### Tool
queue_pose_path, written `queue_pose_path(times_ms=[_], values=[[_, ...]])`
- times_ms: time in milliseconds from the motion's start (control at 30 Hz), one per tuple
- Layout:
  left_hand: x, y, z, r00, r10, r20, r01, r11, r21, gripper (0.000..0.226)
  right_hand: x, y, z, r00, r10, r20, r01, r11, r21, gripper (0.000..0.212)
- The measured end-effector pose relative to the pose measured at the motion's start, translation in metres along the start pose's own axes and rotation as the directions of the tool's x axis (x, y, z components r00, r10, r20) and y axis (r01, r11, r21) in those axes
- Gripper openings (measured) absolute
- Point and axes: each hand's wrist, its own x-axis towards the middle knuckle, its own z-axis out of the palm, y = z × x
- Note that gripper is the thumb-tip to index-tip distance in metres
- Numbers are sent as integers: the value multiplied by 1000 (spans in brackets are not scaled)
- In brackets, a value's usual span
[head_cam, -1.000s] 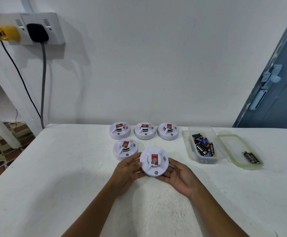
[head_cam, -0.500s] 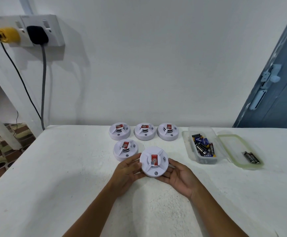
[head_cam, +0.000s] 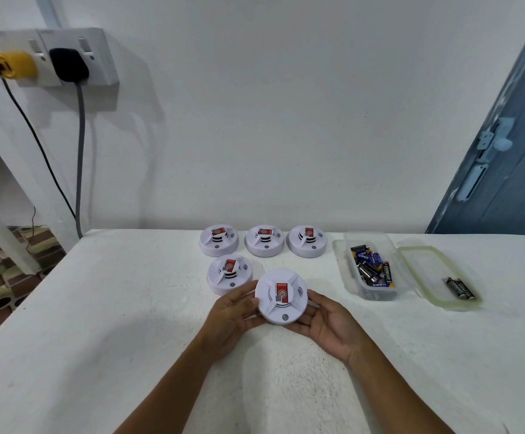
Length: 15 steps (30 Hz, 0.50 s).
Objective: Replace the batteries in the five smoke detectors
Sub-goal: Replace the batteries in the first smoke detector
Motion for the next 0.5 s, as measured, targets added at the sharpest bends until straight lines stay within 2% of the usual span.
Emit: queue_pose_path(times_ms=[500], values=[[-3,2,3,1000,6,6,-6,1000,13,32,1,0,-2,1000,11,-4,-11,1000,3,38]])
